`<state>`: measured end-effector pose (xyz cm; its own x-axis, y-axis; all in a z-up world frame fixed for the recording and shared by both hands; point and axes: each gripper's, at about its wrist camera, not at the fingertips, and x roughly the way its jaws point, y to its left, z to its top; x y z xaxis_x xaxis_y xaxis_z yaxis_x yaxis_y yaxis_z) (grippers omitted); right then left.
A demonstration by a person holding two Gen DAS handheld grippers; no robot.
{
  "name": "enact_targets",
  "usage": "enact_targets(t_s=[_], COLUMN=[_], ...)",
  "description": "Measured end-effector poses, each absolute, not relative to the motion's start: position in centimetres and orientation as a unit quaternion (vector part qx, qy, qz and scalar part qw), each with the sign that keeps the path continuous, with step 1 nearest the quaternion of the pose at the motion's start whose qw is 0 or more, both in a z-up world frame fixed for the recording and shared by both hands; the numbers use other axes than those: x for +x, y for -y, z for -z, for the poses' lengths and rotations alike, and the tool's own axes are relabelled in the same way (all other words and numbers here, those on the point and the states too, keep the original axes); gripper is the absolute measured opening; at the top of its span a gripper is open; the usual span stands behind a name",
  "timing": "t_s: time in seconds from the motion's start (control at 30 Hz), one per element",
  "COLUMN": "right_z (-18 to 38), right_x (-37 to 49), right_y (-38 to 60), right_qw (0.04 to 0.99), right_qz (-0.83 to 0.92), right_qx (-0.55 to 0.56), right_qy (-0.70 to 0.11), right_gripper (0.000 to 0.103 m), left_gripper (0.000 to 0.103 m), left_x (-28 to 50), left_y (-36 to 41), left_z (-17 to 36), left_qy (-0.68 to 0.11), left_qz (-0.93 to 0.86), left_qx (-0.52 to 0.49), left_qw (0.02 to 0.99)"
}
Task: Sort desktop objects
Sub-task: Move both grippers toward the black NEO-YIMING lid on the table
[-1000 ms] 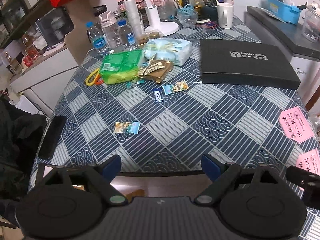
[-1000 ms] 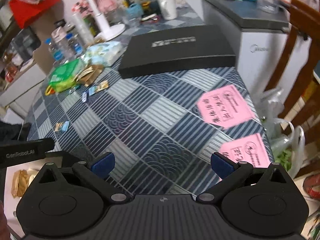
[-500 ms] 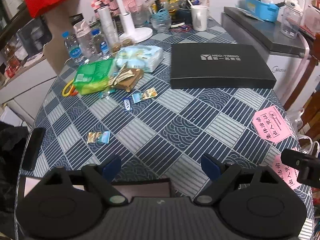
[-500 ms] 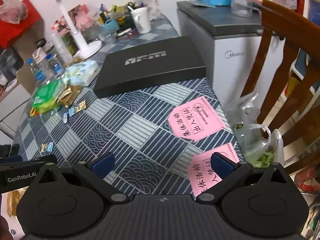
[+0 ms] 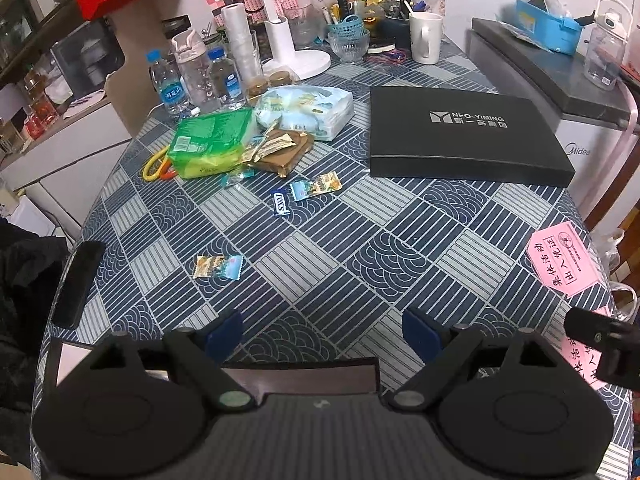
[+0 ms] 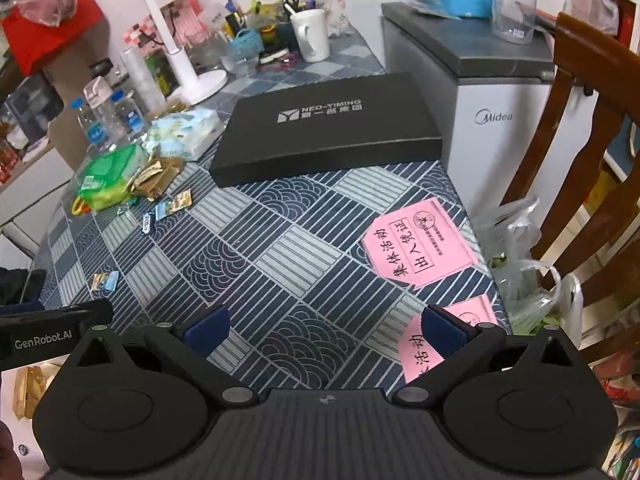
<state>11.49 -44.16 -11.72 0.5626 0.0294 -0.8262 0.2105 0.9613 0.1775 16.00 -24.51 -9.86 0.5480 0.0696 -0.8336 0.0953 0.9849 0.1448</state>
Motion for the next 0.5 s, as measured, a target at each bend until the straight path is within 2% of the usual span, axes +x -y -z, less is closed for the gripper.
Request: enact_targets(t_s=[0.5], right_z=[11.1], right_x=[9.6], right_y=[46.5], right_qw=[0.873], right_qz=[0.076], right_qx=[0.127], right_qy=[-0.465], right_gripper=[0.103], left_gripper=[0.103], left_x=[14.7], left_y=[26.5], left_z=[9.8], left_qy=[-0.475], left_qz=[0.032], left_qx=[0.09], left_qw=[0.875])
